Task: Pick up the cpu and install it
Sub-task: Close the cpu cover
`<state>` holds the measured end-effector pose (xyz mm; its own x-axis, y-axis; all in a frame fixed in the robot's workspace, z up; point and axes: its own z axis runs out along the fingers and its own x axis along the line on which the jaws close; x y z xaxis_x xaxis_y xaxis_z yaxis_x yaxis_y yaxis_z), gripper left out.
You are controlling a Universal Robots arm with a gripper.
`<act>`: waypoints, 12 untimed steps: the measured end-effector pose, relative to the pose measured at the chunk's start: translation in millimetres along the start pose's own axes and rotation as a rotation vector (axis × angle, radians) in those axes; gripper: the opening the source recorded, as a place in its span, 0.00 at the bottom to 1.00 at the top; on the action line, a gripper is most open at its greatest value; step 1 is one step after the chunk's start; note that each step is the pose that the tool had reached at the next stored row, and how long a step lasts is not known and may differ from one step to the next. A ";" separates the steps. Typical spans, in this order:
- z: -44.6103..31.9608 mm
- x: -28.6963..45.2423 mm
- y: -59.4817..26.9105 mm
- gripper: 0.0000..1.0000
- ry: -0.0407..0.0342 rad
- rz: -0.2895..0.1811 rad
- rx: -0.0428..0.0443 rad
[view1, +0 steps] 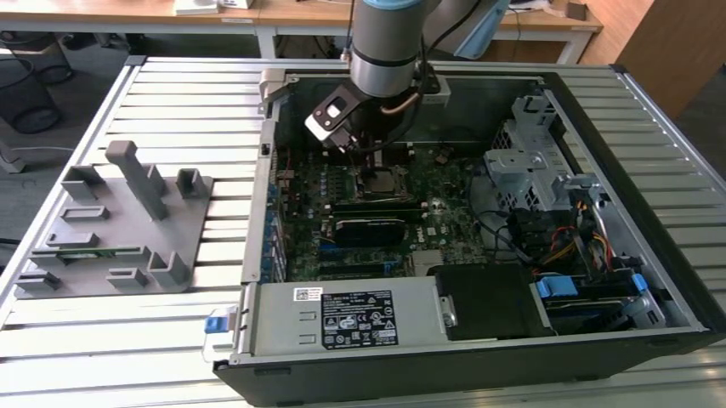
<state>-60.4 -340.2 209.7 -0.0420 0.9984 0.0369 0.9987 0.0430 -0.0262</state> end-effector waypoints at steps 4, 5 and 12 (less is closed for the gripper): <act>3.5 -0.1 -0.7 0.11 0.0000 0.000 0.0001; 4.4 -0.1 -0.7 0.11 0.0000 0.000 0.0004; 10.4 -0.4 -0.6 0.11 -0.0001 0.000 0.0032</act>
<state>-61.3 -340.2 199.3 -0.0418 0.9984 0.0368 0.9986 0.0429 -0.0294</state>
